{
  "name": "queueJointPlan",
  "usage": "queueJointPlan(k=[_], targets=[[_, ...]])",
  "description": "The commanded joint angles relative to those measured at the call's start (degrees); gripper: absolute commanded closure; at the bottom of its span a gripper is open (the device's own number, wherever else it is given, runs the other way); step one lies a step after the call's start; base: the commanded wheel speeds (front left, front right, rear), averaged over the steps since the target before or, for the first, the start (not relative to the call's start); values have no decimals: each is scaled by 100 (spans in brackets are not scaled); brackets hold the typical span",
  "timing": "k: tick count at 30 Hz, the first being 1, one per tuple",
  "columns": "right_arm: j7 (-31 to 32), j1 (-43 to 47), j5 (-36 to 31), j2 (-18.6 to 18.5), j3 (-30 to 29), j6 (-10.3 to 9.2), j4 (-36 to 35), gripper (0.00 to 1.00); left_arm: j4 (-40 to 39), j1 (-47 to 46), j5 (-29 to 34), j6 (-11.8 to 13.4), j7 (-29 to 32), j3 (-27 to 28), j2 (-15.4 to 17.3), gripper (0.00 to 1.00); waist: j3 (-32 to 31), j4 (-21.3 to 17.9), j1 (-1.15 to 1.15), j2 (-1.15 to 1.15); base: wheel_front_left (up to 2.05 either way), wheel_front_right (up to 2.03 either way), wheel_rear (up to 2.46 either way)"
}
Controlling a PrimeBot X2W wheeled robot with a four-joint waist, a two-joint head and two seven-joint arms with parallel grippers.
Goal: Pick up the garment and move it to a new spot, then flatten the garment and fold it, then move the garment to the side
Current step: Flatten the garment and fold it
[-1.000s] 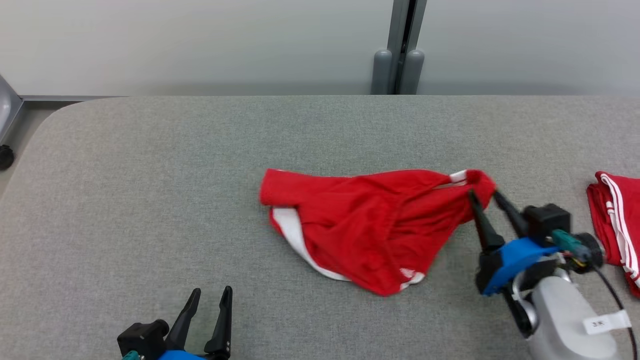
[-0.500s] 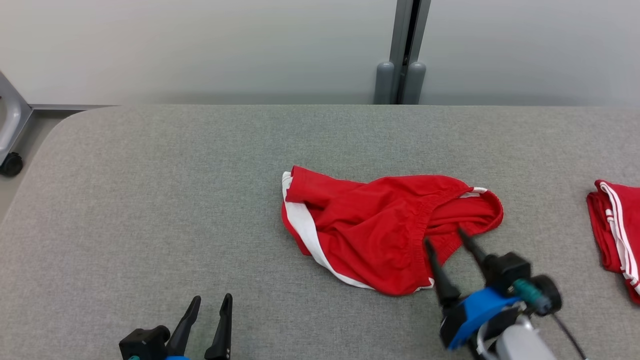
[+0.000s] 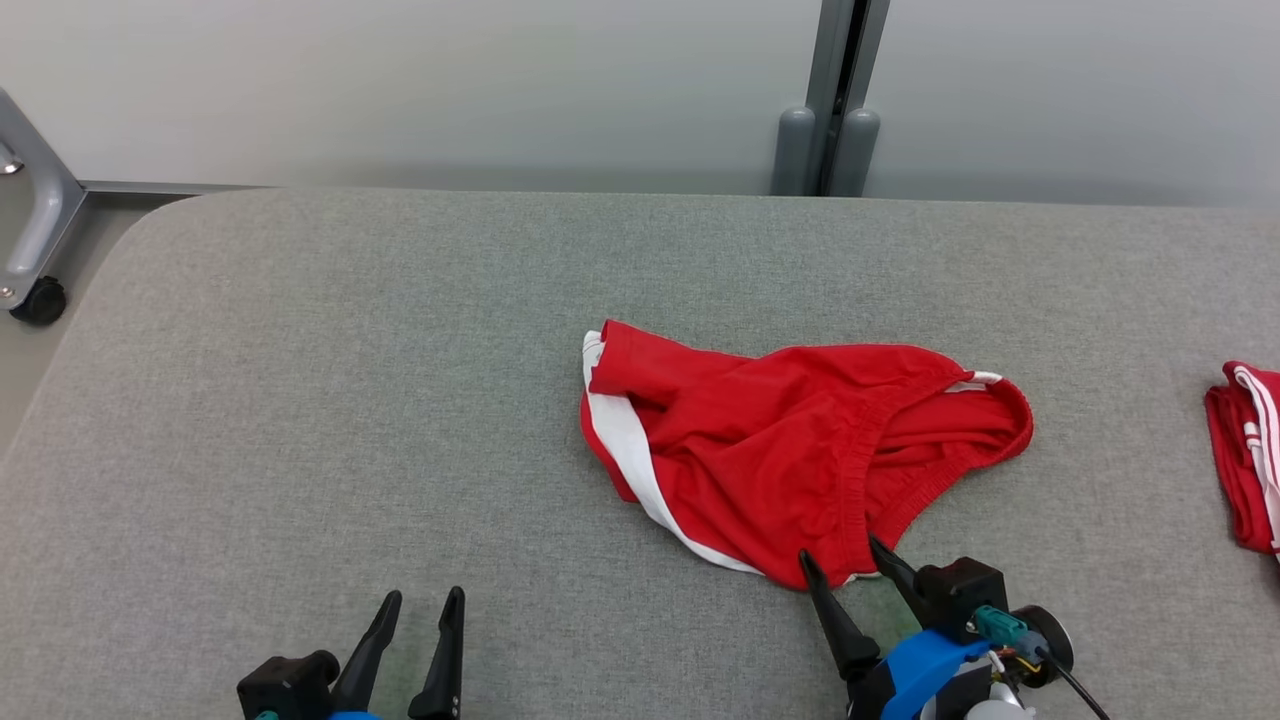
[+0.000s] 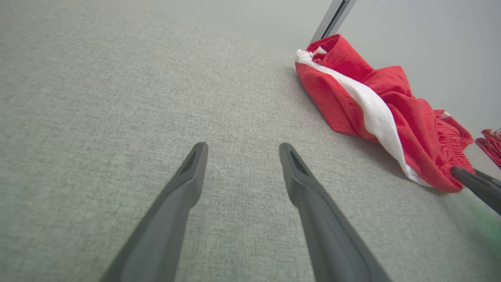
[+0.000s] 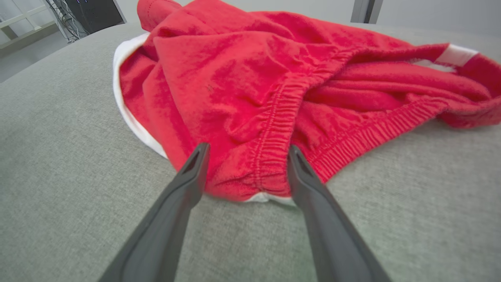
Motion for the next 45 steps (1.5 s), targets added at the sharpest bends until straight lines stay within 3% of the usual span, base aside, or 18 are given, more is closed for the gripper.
queueJointPlan(k=[1,2,3,6,14,21,28,36,37,38,39,45], targets=[[-18,-128,82,-19,58,0,45,42,-5,-62,-12,10,0,-2,35,0,13,19,0,0,0,0,0],[-18,-154,108,-19,86,0,50,82,-4,-71,-14,10,0,5,34,0,13,23,0,0,0,0,0],[-18,-156,177,-18,102,0,19,100,-5,-75,-20,10,0,13,32,0,11,25,0,0,0,0,0],[-19,-104,225,-18,26,0,-171,100,4,-48,-26,10,0,43,21,0,-34,6,0,0,0,0,0],[-18,682,163,-23,-869,0,-1153,100,57,254,80,10,0,148,-119,0,-402,-253,0,0,0,0,0],[-18,1323,229,-295,-1586,0,-2032,100,40,364,205,10,0,139,-266,0,-533,-379,0,0,0,0,0],[142,964,-21,-336,-1771,0,-1894,100,-38,217,164,10,0,61,-151,0,-258,-339,0,0,0,0,0],[168,-50,-851,-89,-2239,-1,-764,100,-95,-68,12,10,-1,-107,91,0,127,-78,0,0,0,0,0],[156,-141,-980,-79,-2363,-1,-593,96,-91,-97,-5,10,0,-110,105,0,143,-61,0,0,0,0,0],[138,-205,-1100,-61,-2501,-1,-427,16,-87,-114,-6,10,0,-115,110,0,146,-45,0,0,0,0,0],[123,-262,-1239,-44,-2658,0,-267,0,-68,-124,-14,10,0,-119,121,0,139,-30,0,0,0,0,0],[-13,-342,-1672,-14,-3436,-1,-15,0,6,-89,142,10,0,95,94,0,-66,-86,0,0,0,0,0]])
